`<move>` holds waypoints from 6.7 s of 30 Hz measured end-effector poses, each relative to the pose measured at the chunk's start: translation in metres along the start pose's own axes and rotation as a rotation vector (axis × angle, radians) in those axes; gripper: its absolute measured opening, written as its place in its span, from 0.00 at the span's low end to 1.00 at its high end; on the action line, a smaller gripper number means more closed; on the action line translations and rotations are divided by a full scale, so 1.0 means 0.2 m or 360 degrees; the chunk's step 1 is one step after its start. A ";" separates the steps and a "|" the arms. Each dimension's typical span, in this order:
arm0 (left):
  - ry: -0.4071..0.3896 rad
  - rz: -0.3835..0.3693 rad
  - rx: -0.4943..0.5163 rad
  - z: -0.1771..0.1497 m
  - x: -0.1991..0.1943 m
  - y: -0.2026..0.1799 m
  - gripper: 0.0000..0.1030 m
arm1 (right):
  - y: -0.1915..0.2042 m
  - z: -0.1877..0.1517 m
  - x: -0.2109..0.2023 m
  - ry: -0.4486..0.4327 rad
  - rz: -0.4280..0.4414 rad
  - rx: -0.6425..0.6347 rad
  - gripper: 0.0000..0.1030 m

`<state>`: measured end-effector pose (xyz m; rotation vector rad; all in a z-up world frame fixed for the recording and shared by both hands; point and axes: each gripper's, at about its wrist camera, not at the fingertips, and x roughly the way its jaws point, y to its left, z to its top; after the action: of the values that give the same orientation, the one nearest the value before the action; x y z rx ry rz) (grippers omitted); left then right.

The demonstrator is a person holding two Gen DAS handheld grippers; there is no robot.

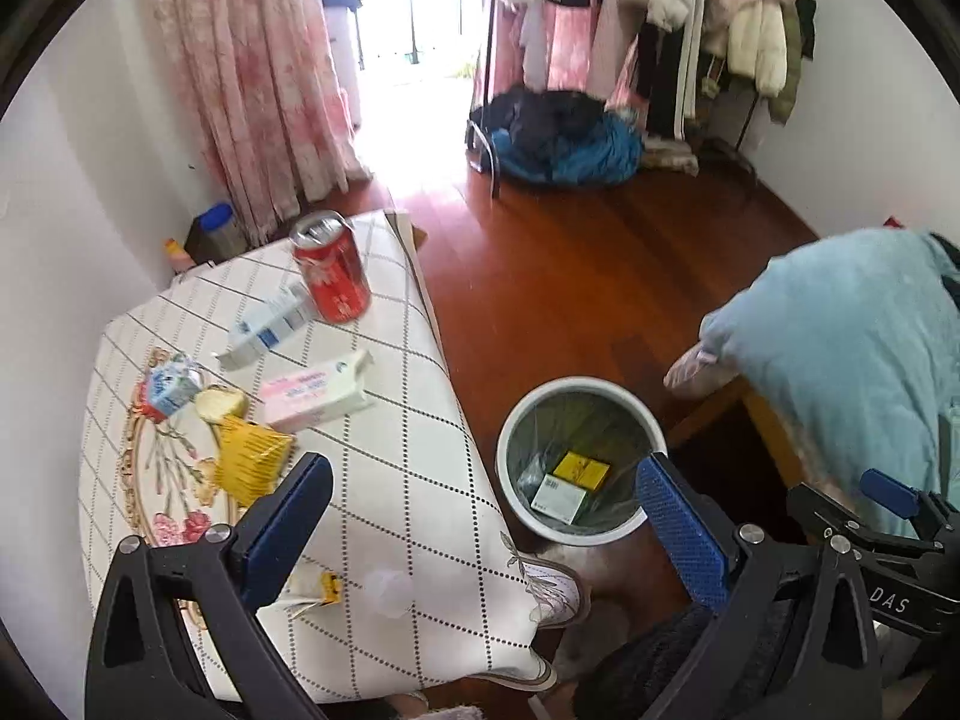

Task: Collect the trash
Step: 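Move the left tool back to the table and grasp the yellow chip bag, then grasp the pink-white box with the right tool while the left tool holds the chip bag, then carry the chip bag and pink box over the bin and release both, then move the right tool back to the table and grasp the clear plastic cup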

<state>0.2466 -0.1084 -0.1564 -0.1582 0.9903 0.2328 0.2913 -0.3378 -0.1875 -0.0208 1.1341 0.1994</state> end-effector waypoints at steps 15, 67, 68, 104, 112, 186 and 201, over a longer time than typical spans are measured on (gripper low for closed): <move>0.0024 0.0364 -0.0334 -0.08 0.09 0.88 1.00 | 0.65 0.10 -0.05 0.0006 0.0390 -0.0197 0.98; 0.0281 0.0595 -0.0857 -0.47 0.67 1.50 0.48 | 2.32 0.04 1.19 0.0720 -0.0103 -0.2286 0.60; 0.0278 0.0596 -0.0856 -0.47 0.66 1.50 0.48 | 2.29 0.03 1.16 0.0695 -0.0088 -0.2262 0.60; 0.0027 -0.0226 -0.0148 0.27 0.40 0.00 0.46 | 0.23 0.47 0.18 -0.0098 0.0248 -0.0297 0.56; 0.0533 -0.0473 -0.0163 0.22 0.98 -0.17 0.46 | -0.15 0.35 0.60 0.0191 0.0198 -0.0036 0.56; 0.0601 0.0572 -0.0509 -0.84 0.44 1.10 0.93 | 1.17 -0.44 0.62 0.0508 0.0448 -0.0427 0.79; 0.0508 0.0180 -0.0878 -0.78 0.38 1.14 0.93 | 1.12 -0.44 0.65 0.0459 0.0390 -0.0415 0.43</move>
<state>0.0998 0.0827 -0.3111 -0.6594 1.2349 0.5966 0.2269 -0.1093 -0.3226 -0.1461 1.3906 0.5767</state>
